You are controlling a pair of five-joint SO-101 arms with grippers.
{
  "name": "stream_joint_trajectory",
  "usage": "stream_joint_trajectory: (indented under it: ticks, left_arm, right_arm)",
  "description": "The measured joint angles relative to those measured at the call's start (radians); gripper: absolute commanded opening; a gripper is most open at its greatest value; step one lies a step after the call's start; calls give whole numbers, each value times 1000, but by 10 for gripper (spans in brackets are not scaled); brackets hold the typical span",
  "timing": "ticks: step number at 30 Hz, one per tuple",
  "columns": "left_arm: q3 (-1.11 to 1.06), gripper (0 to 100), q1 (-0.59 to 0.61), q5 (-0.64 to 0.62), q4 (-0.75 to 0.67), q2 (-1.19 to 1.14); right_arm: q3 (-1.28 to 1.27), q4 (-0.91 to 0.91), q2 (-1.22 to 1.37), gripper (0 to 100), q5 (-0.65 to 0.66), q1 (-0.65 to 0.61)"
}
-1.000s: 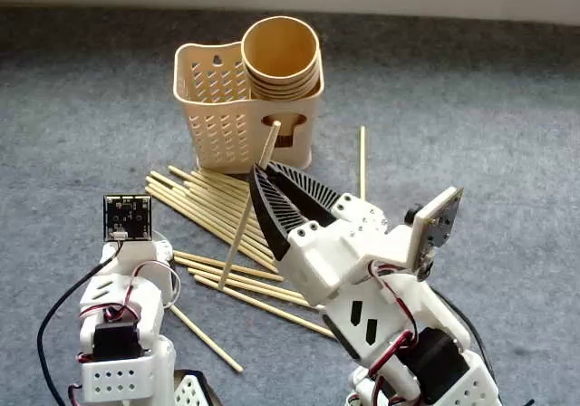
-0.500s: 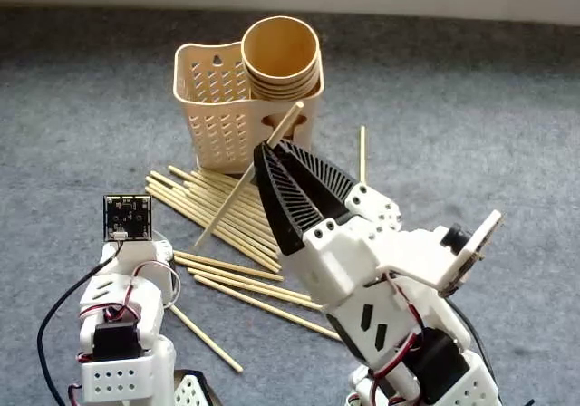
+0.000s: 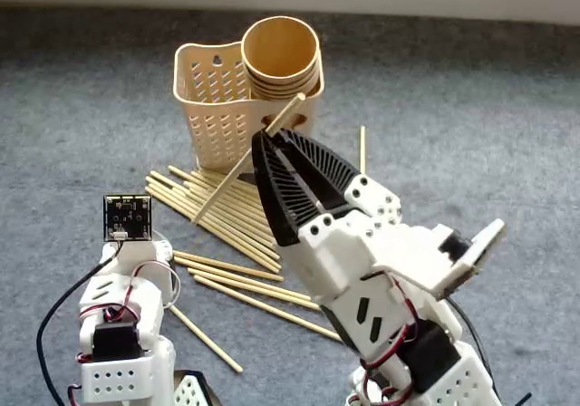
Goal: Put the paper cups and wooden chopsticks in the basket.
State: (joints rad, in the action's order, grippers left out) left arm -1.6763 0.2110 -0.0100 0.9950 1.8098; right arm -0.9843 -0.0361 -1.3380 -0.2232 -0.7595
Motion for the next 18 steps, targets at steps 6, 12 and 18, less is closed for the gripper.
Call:
stream_joint_trajectory:
  ticks: [6,12,18]
  left_arm:
    - [0,7,0,0,0,0]
    - [0,7,0,0,0,0]
    - [0,7,0,0,0,0]
  right_arm:
    - [0,104,121,5,6,57]
    - [0,236,258,5,6,98]
    - [20,387,370,5,6,101]
